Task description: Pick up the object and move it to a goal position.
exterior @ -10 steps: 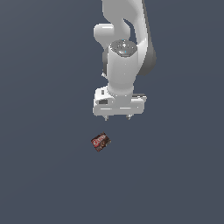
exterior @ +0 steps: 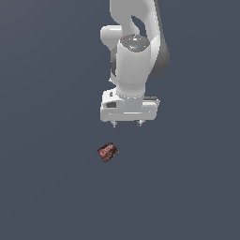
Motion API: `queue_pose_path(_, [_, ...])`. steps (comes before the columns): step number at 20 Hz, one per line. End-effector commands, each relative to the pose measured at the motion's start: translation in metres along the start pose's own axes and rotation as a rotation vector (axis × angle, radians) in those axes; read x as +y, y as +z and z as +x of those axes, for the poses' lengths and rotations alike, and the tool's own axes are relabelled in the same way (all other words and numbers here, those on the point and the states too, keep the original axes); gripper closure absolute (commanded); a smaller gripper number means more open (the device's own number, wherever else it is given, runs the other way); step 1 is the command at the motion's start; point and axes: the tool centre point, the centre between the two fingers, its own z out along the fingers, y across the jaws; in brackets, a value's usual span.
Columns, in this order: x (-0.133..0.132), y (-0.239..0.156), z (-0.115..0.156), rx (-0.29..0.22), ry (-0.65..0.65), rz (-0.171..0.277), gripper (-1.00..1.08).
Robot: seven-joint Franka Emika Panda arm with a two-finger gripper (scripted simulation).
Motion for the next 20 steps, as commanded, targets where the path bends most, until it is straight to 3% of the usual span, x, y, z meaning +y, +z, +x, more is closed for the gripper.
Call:
queue_pose_path(1, [-0.001,-0.004,0.001,0.006,0.000,0.000,-0.92])
queue_pose_path(11, [0.004,0.007,0.003,-0.003,0.065,0.004,-0.92])
queue_pose_path(20, [0.021,0.039,0.008,-0.025,0.273,0.012,-0.92])
